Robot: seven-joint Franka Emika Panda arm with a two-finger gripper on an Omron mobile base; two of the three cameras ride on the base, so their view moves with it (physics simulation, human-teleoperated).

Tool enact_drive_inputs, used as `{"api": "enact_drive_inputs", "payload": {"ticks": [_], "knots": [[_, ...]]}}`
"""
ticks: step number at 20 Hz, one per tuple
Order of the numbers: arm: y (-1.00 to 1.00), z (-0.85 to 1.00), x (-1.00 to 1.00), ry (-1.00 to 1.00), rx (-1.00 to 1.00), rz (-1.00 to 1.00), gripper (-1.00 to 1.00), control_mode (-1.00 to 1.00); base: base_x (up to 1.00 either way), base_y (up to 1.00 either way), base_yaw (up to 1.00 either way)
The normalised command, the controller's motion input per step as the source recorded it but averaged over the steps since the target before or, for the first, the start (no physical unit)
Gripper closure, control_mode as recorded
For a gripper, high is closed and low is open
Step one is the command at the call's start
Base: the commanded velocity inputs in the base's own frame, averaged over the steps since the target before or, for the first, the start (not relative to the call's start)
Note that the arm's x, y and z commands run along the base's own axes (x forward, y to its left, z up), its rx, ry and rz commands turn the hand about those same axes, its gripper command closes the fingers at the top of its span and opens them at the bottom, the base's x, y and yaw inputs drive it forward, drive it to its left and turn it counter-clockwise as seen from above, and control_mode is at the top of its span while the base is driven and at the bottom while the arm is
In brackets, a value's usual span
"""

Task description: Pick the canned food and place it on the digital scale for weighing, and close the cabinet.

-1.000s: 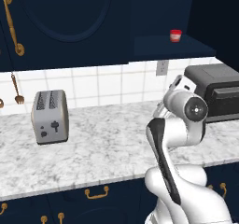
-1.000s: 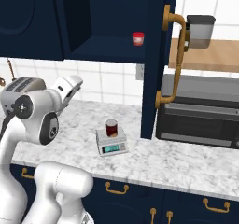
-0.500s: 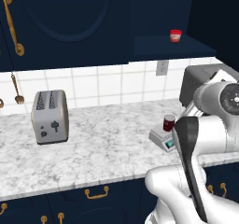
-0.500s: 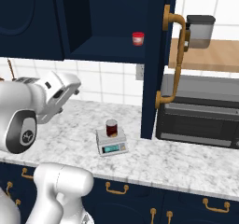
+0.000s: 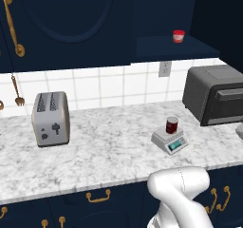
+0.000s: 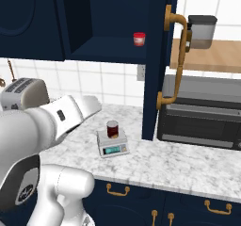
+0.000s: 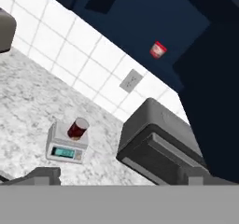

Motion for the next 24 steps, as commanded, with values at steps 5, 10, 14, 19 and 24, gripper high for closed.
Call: {"api": "enact_drive_inputs", "payload": {"ticks": [5, 10, 14, 19, 24], "knots": [[-0.18, -1.0, -0.89, -0.73, 0.18, -0.01, -1.0, -1.0, 0.0, 0.0, 0.0], [-0.37, -0.93, -0.58, -0.56, 0.25, -0.02, -1.0, -1.0, 0.0, 0.0, 0.0], [-0.63, -0.64, 0.6, -0.23, 0.24, 0.09, -1.0, -1.0, 0.0, 0.0, 0.0], [-0.88, -0.81, 0.89, -0.18, 0.2, 0.11, -1.0, -1.0, 0.0, 0.0, 0.0], [-0.75, -0.48, 0.78, -0.38, 0.2, 0.11, -1.0, -1.0, 0.0, 0.0, 0.0]]}}
